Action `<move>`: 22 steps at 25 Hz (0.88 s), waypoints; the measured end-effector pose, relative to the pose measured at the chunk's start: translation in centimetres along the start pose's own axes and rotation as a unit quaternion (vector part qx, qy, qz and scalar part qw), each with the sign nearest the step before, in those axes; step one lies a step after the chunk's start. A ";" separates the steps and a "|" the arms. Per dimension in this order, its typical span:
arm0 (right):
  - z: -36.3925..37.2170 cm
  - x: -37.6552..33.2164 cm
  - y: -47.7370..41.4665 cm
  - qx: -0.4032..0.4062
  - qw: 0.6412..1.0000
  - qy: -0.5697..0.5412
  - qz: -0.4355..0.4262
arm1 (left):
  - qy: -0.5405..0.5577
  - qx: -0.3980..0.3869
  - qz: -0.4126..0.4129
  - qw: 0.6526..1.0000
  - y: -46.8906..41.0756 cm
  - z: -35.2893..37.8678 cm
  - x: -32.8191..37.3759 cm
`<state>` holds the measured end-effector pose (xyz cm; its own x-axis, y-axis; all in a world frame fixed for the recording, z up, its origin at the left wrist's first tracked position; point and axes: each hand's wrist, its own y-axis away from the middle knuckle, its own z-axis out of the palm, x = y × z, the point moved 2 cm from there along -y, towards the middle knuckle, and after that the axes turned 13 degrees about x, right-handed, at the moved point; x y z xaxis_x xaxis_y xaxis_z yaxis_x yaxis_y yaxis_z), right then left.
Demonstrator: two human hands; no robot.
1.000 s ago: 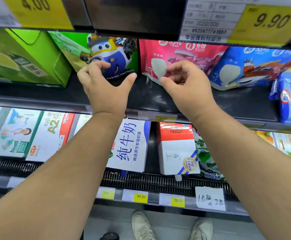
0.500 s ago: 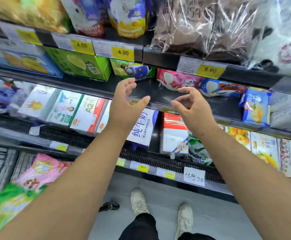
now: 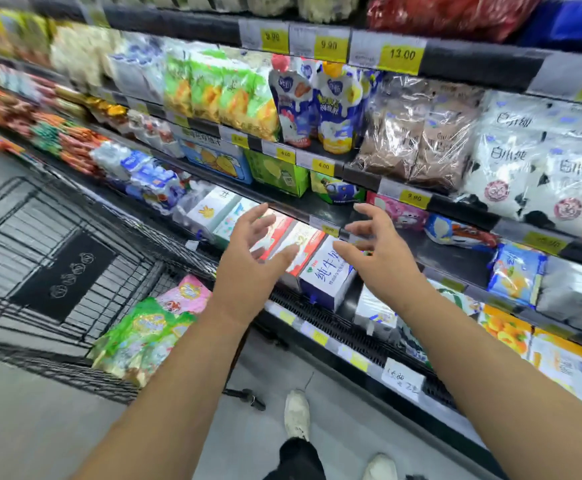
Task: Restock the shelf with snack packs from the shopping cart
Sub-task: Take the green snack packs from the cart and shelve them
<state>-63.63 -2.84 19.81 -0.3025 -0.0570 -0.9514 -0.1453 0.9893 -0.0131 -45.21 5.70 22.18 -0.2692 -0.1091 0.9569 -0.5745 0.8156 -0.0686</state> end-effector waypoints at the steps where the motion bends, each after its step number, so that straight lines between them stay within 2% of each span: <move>1: 0.2 -1.4 0.7 -0.013 1.000 -0.013 -0.014 | 0.000 0.015 0.005 1.000 1.2 -1.0 0.9; 7: 2.4 -7.9 5.0 -0.083 0.991 -0.081 -0.063 | -0.022 0.085 0.028 0.996 6.2 -7.3 4.5; 11: 5.3 -10.4 8.0 -0.114 0.986 -0.083 -0.091 | -0.030 0.092 0.043 0.994 7.5 -11.7 5.0; 22: 17.5 -14.1 15.0 -0.078 0.993 -0.040 -0.082 | -0.059 0.076 0.031 0.995 7.8 -29.1 -0.1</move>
<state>-45.09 15.12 27.69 -0.1879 -0.1995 -0.9617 -0.3335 0.9339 -0.1286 -27.17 28.62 29.80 -0.3919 -0.1347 0.9101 -0.6617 0.7285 -0.1771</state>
